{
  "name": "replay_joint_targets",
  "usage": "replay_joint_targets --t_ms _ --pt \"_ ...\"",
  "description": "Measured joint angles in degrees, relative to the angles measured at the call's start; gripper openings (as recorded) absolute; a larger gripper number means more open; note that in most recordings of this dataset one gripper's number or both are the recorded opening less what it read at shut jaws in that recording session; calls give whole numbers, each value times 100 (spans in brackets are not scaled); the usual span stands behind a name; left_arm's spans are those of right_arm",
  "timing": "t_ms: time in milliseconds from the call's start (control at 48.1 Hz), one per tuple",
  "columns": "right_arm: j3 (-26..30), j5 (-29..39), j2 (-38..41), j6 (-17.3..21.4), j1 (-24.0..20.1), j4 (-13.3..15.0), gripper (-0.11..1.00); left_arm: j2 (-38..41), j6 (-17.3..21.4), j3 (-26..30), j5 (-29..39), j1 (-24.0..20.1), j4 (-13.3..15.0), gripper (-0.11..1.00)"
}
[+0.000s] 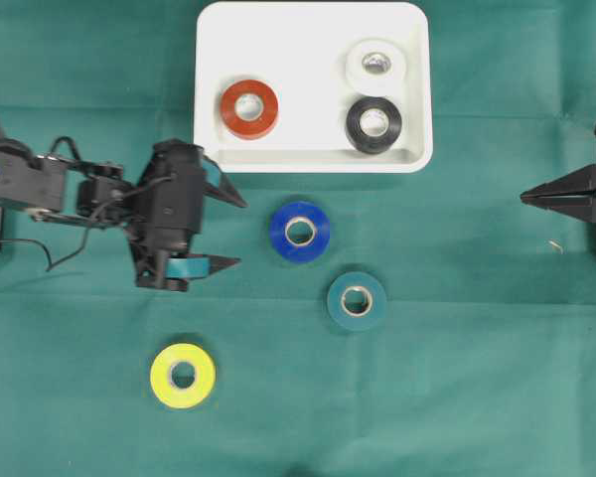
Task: Put the tape into the white case with the left arm.
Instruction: 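Move the left gripper toward the blue tape roll, then lower the left gripper into the blue roll's hole and close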
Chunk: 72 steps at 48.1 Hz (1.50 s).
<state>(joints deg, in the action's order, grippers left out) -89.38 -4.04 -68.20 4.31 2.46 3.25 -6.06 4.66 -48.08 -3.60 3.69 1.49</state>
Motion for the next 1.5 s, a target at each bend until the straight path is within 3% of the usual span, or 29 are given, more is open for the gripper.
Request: replay_joint_targets --t_ms 478,1498 --pt "9 0 0 0 9 0 -9 1327 0 1116 510 0 -9 99" --pt "0 -9 0 0 9 0 -9 2276 123 1802 615 35 -9 99"
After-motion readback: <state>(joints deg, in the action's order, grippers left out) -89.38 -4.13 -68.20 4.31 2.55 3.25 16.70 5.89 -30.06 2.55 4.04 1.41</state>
